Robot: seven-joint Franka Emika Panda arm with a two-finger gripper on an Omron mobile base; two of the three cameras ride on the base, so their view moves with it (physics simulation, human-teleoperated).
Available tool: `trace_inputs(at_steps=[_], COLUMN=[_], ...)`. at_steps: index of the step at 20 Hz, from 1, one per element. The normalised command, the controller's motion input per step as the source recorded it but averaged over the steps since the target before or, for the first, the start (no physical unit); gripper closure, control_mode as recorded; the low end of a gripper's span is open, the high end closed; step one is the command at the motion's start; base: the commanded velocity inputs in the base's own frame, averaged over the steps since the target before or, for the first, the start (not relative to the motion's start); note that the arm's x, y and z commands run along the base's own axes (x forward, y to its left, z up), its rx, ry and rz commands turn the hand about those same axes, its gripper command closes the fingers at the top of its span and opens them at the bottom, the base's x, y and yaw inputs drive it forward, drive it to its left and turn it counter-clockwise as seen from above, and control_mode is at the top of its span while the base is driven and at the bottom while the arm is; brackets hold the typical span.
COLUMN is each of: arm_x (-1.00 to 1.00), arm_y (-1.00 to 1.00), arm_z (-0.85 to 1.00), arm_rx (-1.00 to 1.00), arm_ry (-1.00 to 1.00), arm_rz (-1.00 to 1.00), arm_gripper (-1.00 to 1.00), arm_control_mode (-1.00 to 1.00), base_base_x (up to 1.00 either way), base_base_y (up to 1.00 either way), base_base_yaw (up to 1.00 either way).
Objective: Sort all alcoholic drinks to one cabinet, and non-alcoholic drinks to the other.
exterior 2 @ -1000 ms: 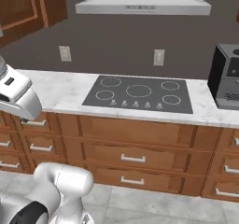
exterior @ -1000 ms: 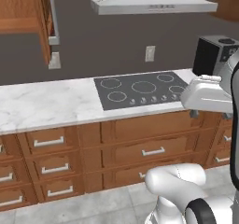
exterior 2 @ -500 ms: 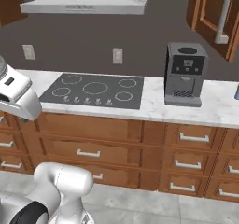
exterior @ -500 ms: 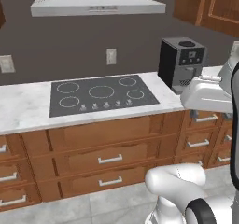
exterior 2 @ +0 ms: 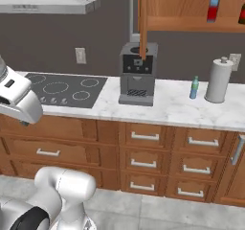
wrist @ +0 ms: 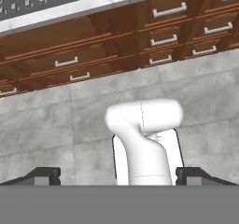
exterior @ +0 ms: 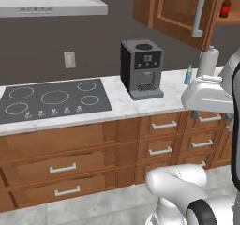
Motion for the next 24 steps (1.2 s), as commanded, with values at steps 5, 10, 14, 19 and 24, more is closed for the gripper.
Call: trace_inputs(at_steps=[5, 10, 14, 19, 24], arm_x=[0.0, 0.0, 0.0, 0.0, 0.0], arm_y=[0.0, 0.0, 0.0, 0.0, 0.0], arm_z=[0.0, 0.0, 0.0, 0.0, 0.0], arm_rx=[0.0, 0.0, 0.0, 0.0, 0.0], arm_ry=[0.0, 0.0, 0.0, 0.0, 0.0], arm_rz=[0.0, 0.0, 0.0, 0.0, 0.0], arm_gripper=[-1.0, -1.0, -1.0, -1.0, -1.0], arm_control_mode=[1.0, 1.0, 1.0, 1.0, 1.0], base_base_x=[0.05, 0.12, 0.31, 0.64, 0.91], base_base_y=[-1.0, -1.0, -1.0, -1.0, -0.93], base_base_yaw=[0.0, 0.0, 0.01, 0.03, 0.0])
